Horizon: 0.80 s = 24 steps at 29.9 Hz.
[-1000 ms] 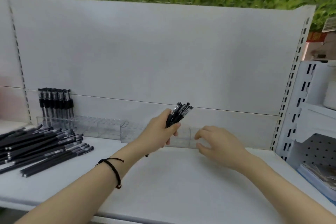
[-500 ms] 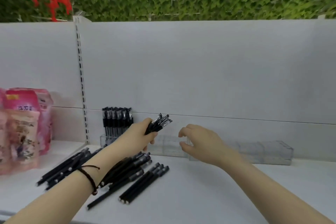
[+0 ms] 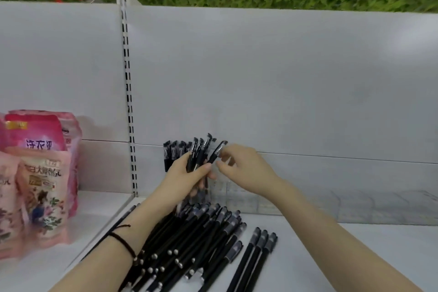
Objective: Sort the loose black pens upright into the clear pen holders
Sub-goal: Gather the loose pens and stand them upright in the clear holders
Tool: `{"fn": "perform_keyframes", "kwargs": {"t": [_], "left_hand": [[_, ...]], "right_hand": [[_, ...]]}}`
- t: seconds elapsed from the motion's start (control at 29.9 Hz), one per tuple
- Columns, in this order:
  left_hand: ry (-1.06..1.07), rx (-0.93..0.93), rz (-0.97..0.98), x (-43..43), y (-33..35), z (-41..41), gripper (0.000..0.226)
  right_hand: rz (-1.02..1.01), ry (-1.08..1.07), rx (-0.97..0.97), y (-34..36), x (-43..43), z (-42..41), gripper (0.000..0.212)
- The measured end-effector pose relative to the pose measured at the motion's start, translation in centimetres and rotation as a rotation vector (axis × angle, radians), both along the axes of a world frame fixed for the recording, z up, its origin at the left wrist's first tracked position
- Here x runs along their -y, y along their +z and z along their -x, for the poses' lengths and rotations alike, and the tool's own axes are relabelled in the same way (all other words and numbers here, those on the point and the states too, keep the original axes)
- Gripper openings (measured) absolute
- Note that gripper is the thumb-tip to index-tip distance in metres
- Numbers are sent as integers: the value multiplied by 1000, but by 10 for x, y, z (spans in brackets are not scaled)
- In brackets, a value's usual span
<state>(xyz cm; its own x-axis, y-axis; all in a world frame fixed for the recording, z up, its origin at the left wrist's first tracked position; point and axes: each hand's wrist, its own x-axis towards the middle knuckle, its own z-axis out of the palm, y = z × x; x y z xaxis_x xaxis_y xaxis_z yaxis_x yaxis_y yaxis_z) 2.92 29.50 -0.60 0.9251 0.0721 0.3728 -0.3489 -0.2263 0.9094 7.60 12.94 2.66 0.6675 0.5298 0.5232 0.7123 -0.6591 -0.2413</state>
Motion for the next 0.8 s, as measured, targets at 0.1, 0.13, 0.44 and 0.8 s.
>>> {"fn": "perform_keyframes", "kwargs": {"t": [0.1, 0.13, 0.44, 0.8], "left_hand": [[-17, 50, 100, -2, -2, 0, 14], [-19, 64, 108, -2, -4, 0, 15], [91, -27, 184, -3, -17, -6, 59], [75, 4, 346, -3, -13, -5, 19]], "right_hand": [[-341, 84, -249, 5, -19, 2, 22], [-462, 130, -380, 5, -23, 3, 21], [-927, 14, -270, 16, -18, -5, 16], [-569, -27, -65, -7, -21, -9, 12]]}}
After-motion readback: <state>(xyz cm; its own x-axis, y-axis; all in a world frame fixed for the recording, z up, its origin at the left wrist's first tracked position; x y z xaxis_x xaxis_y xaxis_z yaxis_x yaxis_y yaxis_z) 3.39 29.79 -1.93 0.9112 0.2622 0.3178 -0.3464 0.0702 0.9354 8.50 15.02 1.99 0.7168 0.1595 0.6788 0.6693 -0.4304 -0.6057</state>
